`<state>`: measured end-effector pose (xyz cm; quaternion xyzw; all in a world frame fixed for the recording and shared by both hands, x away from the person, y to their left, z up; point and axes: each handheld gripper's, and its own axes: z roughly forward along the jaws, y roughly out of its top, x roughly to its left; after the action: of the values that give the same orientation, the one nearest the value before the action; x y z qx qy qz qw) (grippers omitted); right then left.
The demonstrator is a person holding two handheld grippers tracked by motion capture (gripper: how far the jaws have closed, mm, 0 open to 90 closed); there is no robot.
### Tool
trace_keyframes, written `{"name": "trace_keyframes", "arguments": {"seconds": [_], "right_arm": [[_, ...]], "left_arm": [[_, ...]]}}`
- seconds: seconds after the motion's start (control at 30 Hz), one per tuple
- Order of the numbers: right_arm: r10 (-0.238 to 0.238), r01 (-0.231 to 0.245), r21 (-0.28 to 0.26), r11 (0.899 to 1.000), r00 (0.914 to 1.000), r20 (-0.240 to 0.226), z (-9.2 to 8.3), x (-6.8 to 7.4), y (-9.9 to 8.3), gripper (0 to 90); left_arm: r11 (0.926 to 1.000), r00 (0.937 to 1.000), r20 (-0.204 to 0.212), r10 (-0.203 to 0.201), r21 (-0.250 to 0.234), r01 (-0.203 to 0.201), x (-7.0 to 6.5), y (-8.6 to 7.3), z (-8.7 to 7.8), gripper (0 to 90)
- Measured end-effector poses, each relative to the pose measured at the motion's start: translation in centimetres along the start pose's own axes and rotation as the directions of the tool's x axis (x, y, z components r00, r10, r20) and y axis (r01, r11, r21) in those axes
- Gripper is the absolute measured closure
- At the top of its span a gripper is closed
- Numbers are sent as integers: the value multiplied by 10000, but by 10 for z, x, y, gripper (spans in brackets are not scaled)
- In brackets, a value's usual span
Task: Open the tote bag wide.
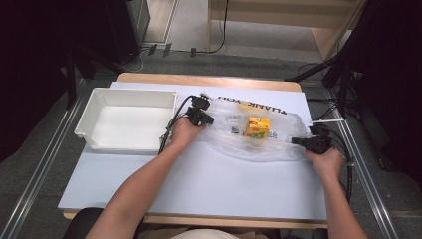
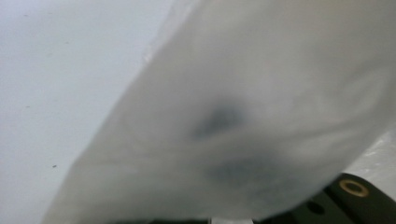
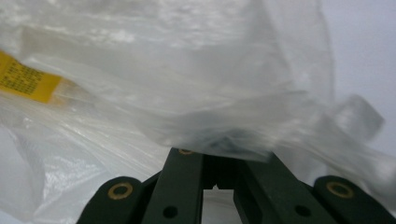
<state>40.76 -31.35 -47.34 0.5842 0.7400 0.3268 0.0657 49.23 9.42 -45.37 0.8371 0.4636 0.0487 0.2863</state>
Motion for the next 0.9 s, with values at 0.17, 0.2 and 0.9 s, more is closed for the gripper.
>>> {"name": "trace_keyframes", "arguments": {"seconds": [0.17,0.2,0.9], "right_arm": [[51,-49,-317,9995,10000,56,-6,-8,-8,900],[108,-105,-386,9992,9999,61,-7,-11,-10,900],[384,-353,-315,9989,9937,1048,-23,-29,-18,900]], "left_arm": [[9999,9999,-150,-85,-91,84,2,0,0,900],[9998,9997,-132,-188,-107,187,3,0,0,900],[9973,9955,-675,-664,-359,641,6,2,1,900]]}}
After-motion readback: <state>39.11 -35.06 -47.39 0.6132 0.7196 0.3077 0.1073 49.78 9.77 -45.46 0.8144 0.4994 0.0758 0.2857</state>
